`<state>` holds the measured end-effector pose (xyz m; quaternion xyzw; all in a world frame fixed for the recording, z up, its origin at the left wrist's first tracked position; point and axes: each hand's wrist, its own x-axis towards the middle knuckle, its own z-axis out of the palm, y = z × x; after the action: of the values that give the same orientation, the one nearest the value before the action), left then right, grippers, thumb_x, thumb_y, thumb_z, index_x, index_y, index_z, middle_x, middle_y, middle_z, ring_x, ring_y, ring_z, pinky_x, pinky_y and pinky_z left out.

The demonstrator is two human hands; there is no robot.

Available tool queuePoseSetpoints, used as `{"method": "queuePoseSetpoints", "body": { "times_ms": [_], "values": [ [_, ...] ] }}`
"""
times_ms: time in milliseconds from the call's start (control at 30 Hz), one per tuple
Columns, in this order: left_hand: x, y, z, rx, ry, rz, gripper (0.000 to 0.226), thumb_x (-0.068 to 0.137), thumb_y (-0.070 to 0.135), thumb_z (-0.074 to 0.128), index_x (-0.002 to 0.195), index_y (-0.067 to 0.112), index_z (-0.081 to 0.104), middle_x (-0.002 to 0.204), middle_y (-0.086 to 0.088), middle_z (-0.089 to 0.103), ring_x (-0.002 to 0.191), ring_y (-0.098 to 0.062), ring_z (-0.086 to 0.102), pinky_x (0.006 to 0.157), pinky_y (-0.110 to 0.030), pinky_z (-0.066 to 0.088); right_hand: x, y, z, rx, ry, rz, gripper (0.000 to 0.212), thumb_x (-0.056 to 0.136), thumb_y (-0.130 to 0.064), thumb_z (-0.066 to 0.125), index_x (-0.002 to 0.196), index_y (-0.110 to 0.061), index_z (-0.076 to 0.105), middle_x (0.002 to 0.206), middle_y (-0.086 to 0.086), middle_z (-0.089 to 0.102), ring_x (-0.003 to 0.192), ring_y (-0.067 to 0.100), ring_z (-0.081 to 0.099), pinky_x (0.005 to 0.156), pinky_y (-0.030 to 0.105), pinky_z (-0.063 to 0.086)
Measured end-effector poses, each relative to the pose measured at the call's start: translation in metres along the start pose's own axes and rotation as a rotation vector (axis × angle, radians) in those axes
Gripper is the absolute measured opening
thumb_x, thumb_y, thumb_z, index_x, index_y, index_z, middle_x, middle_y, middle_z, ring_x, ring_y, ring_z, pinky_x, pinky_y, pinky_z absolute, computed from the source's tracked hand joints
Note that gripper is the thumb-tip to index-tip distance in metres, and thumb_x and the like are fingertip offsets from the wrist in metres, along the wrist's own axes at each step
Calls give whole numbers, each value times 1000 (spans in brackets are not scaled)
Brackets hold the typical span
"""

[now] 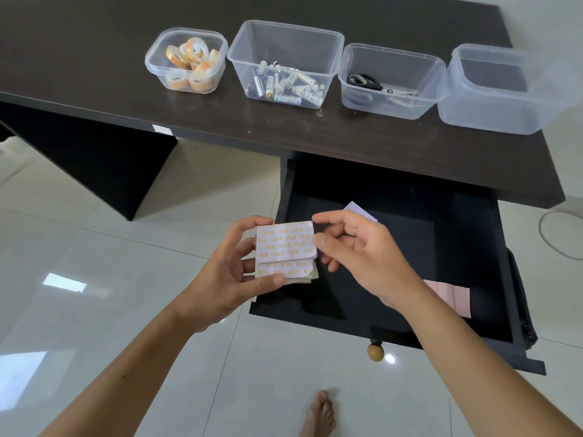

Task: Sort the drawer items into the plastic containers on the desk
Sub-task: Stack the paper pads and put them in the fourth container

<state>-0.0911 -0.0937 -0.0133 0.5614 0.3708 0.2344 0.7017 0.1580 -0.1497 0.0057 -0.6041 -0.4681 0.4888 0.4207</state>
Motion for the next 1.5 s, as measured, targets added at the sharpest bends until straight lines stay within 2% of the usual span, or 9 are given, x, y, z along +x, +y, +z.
{"method": "queuePoseSetpoints", "body": {
  "times_ms": [167,267,433,600,733,833,1000,1200,1500],
  "values": [
    [2,1,0,-9,7,-12,79,79,4,82,142,31,42,131,-5,70,114,-31,73,88,-34,62,18,34,-50,-265,363,87,16,93,-27,79,107,-34,76,90,-4,73,78,13,71,75,33,58],
    [2,1,1,-10,14,-9,78,77,5,83,139,31,43,128,-4,71,111,-29,74,84,-31,62,33,61,-65,-413,441,138,30,88,-28,86,116,-27,74,94,-4,69,76,11,65,71,23,48],
    [3,-2,2,-26,23,0,75,76,5,83,135,32,46,126,-7,71,110,-31,74,82,-31,61,46,89,-70,-575,413,179,55,81,-38,92,130,-26,71,109,1,60,84,24,66,82,34,56],
    [3,-3,2,-25,16,12,74,78,4,82,136,31,45,128,-10,70,110,-33,74,91,-43,62,45,88,-65,-593,379,153,37,82,-29,91,113,-30,72,107,-3,60,85,20,61,75,31,49],
    [1,-1,4,-34,25,14,74,79,6,82,136,32,44,128,-9,70,111,-33,73,88,-36,62,32,74,-63,-379,313,166,26,92,-21,82,104,-35,63,89,-5,74,73,13,62,68,30,49],
    [0,1,4,-21,18,1,74,80,6,83,138,31,44,130,-8,69,112,-31,73,84,-32,61,21,47,-57,-145,293,73,22,98,-17,75,110,-33,67,98,-2,79,77,16,69,74,40,59],
    [0,4,5,12,16,4,72,85,0,81,138,30,44,132,-9,68,112,-29,73,84,-31,60,11,-11,-35,124,114,-71,20,103,-11,67,119,-23,72,93,-4,75,72,18,60,72,32,54],
    [-1,3,5,36,13,10,75,88,0,80,145,30,40,132,-11,68,112,-31,72,89,-37,61,16,-21,-1,-214,-78,-107,22,100,-18,73,116,-33,76,100,10,71,78,23,70,70,26,56],
    [-1,4,6,41,17,58,67,94,15,76,148,32,41,133,-16,64,110,-32,73,90,-39,61,13,-10,9,-350,-58,-116,25,103,-34,68,126,-43,70,120,-21,68,105,13,71,76,36,67]
  ]
}}
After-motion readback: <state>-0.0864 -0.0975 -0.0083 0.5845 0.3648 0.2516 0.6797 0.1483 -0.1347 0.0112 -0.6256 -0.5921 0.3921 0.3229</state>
